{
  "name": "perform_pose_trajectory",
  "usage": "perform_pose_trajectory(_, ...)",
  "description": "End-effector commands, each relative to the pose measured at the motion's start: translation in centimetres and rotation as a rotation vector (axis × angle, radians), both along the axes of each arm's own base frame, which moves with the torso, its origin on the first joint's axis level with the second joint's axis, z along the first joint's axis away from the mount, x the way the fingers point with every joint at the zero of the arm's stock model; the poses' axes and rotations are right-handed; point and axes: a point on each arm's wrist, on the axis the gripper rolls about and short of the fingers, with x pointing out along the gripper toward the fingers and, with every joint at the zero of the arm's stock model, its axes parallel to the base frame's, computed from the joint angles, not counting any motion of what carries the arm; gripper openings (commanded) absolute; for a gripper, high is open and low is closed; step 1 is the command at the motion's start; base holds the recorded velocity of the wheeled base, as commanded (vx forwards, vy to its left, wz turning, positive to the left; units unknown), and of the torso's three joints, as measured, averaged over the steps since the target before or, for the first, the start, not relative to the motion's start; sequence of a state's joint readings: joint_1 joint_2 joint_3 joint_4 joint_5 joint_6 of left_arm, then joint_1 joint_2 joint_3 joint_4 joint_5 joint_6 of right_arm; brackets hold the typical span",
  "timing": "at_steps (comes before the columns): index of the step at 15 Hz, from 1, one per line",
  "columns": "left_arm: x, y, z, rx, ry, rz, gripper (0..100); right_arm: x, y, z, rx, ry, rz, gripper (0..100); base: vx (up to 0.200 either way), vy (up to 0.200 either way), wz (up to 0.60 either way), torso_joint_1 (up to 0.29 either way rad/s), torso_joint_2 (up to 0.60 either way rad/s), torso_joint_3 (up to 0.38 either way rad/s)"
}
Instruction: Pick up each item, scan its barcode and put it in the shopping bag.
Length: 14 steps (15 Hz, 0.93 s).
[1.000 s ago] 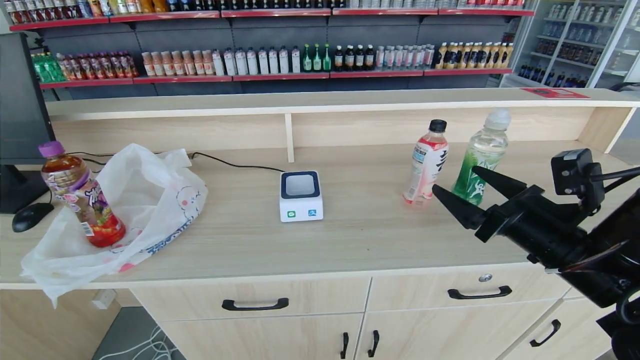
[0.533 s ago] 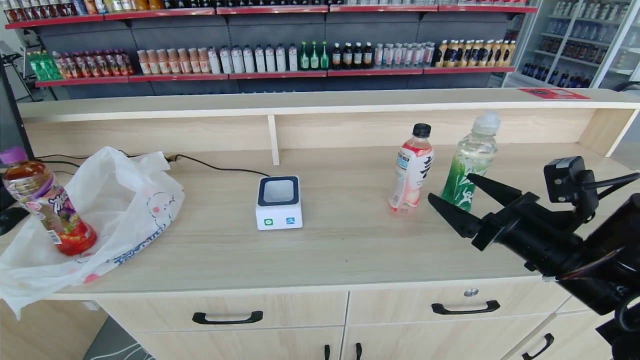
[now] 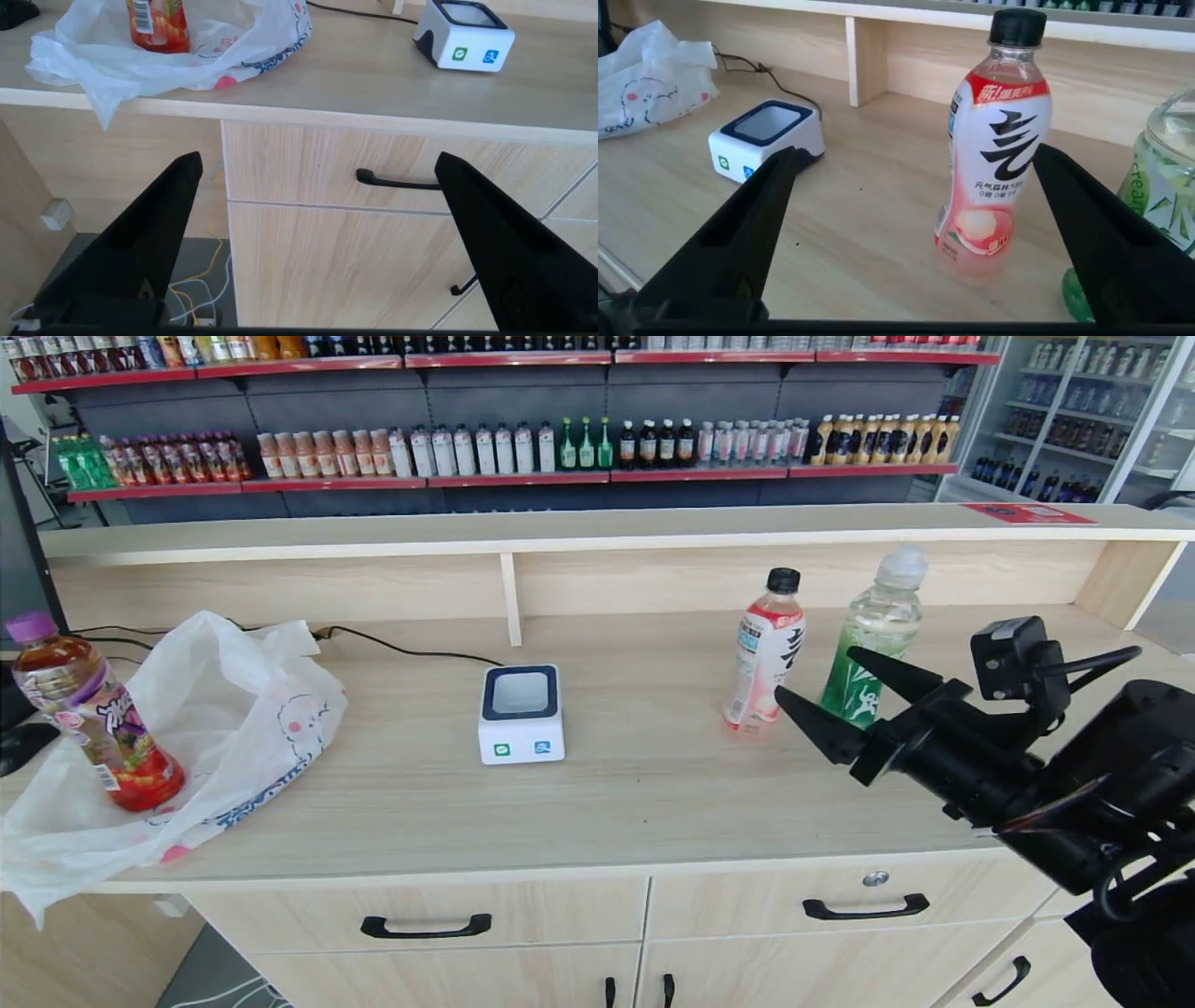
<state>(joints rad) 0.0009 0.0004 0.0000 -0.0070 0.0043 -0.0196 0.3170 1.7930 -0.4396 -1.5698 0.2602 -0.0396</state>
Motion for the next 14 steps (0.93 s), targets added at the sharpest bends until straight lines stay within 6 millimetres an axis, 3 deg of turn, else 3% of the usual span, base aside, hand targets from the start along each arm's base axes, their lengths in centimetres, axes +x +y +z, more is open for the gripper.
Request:
perform_pose_trajectory(1, 0.0, 0.0, 0.0, 0.000, -0.001, 0.001, 100, 2.0, 0.6, -1.1, -0.007, 0.020, -0.004, 100, 0.000, 0.000, 0.00, 0.000, 0.00, 0.000)
perform_pose_trajectory(5, 0.0, 0.0, 0.0, 0.012, -0.001, -0.002, 100, 4.6, 1.7, -3.2, -0.002, 0.068, -0.028, 100, 0.000, 0.000, 0.00, 0.000, 0.00, 0.000)
perform_pose_trajectory(14, 0.0, 0.0, 0.0, 0.013, 0.001, -0.002, 100, 7.6, 0.7, -5.0, -0.003, 0.083, -0.083, 100, 0.000, 0.000, 0.00, 0.000, 0.00, 0.000)
